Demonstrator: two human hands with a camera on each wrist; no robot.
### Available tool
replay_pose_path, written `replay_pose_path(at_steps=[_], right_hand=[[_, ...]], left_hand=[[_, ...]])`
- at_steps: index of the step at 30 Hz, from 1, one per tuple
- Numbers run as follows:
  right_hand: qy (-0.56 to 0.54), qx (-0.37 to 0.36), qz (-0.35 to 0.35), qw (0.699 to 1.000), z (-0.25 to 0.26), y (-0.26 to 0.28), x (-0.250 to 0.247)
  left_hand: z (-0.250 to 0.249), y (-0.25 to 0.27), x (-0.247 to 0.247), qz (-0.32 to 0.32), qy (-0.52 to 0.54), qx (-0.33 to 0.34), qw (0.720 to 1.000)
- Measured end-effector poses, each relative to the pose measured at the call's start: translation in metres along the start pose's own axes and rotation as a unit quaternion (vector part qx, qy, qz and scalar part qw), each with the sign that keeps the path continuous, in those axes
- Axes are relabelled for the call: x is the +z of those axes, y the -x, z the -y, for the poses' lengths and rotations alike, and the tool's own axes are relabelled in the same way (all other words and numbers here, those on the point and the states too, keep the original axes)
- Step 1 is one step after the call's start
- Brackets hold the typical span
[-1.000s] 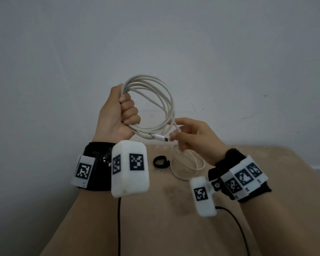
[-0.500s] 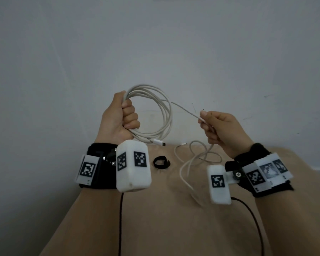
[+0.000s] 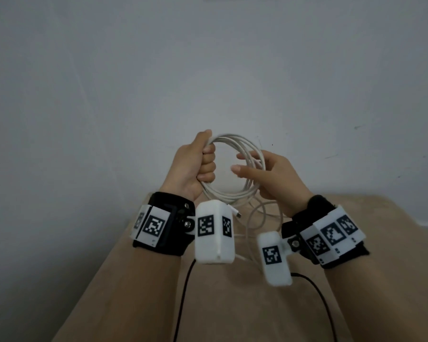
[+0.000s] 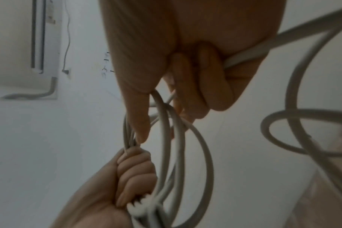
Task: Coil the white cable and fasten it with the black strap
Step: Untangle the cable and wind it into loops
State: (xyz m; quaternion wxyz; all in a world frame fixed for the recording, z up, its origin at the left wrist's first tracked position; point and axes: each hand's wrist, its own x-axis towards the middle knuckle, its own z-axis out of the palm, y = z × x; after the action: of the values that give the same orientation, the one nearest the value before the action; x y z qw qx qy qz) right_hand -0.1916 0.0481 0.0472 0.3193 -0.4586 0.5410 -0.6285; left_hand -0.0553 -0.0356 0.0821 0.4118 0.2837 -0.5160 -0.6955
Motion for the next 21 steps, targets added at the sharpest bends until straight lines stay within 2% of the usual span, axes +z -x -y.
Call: replay_pose_path(at_steps=[5,11,13,17,21], right_hand=[[-0.196,0.032,0.042,0.979,0.0,-0.006,-0.008],[-0.129,0.017,0.05,0.99,0.002,-0.004,-0.012],[-0.141,0.025,0.058,0.988,0.001,-0.005,-0.014],[-0.188,0.046,0.066,0.979,0.001,-0.006,-0.015],[-0.238,0.05,0.067,0.968,0.005,-0.008,-0.022]], left_hand=[[0.001,-0.005,-0.004,0.038,0.121,-0.032,0.991],[0.0,-0.009,-0.016,0.121,0.117,-0.092,0.981],[-0.002,-0.01,-0.021,0.134,0.123,-0.11,0.977],[-0.002,-0.009,-0.025,0.161,0.164,-0.083,0.97],[0.001,-0.006,-0.027,0.266,0.18,-0.091,0.943]])
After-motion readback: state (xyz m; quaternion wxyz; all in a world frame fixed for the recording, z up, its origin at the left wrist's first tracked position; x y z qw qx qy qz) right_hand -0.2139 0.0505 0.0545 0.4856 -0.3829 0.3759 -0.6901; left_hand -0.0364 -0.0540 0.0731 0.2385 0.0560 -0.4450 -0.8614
